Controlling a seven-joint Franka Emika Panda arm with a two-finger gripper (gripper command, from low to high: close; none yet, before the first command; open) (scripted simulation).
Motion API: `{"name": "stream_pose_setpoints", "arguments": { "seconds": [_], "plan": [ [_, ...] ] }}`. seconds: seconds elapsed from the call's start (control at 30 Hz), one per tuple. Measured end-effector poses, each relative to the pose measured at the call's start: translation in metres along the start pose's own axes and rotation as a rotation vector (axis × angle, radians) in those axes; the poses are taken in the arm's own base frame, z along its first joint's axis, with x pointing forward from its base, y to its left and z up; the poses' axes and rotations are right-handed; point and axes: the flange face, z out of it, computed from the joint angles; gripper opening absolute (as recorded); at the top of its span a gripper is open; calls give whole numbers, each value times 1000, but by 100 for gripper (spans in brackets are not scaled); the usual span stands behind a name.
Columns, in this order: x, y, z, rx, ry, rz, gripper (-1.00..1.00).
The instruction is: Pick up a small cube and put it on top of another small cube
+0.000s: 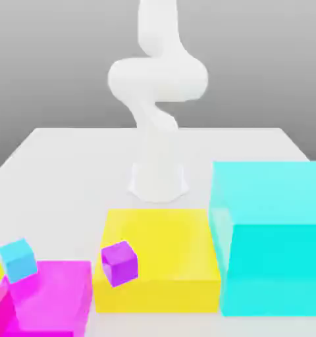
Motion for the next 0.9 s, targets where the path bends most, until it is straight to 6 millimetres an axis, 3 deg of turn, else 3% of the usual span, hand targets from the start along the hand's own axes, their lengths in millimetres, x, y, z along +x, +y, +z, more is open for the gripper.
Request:
{"name": "stream_pose_setpoints", "arguments": {
  "seconds": [0.13, 0.27, 0.43, 0.57, 0.67, 0.9],
  "plan": [
    [30, 36, 80, -148, 5, 211, 0],
    [55, 90, 150, -281, 13, 421, 0],
    [76, 177, 226, -436, 25, 691, 0],
    [81, 261, 273, -553, 39, 922, 0],
    [79, 334, 299, -639, 55, 1111, 0],
    [30, 456, 355, -794, 53, 1458, 0]
  ]
}}
